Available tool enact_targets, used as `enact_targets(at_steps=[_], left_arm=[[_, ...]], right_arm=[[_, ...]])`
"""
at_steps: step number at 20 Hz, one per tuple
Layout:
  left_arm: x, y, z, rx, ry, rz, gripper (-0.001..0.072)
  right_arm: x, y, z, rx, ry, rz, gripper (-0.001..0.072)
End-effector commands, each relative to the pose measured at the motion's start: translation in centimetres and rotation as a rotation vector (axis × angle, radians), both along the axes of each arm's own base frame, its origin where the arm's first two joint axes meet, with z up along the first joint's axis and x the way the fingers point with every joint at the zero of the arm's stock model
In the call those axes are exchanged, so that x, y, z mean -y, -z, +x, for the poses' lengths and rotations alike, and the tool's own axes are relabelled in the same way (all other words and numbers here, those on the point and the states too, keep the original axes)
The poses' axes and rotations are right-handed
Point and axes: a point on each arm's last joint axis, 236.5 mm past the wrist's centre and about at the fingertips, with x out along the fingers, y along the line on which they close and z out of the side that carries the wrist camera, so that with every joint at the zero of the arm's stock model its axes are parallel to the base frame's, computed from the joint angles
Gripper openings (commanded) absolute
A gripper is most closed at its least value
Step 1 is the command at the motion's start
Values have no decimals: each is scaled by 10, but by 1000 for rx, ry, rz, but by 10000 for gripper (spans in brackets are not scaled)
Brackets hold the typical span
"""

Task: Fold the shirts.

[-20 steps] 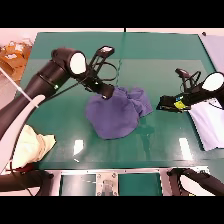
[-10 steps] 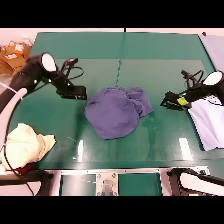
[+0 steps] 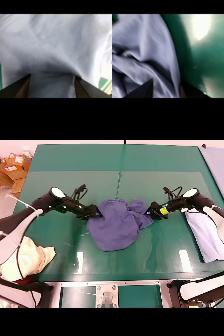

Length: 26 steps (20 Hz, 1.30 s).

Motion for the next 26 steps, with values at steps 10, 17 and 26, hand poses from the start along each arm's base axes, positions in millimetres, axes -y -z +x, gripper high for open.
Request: enact_targets(at_steps=[10, 17, 26], left_arm=[[-45, -94, 27, 220, 15, 39, 19], [-73, -331, -9, 842, -49, 62, 19], [-115, -473, -88, 1213, -147, 184, 19]], right_arm=[[18, -136, 45, 295, -35, 39, 14], [39, -380, -24, 886, 57, -107, 15], [47, -545, -97, 1344, 228, -248, 15]])
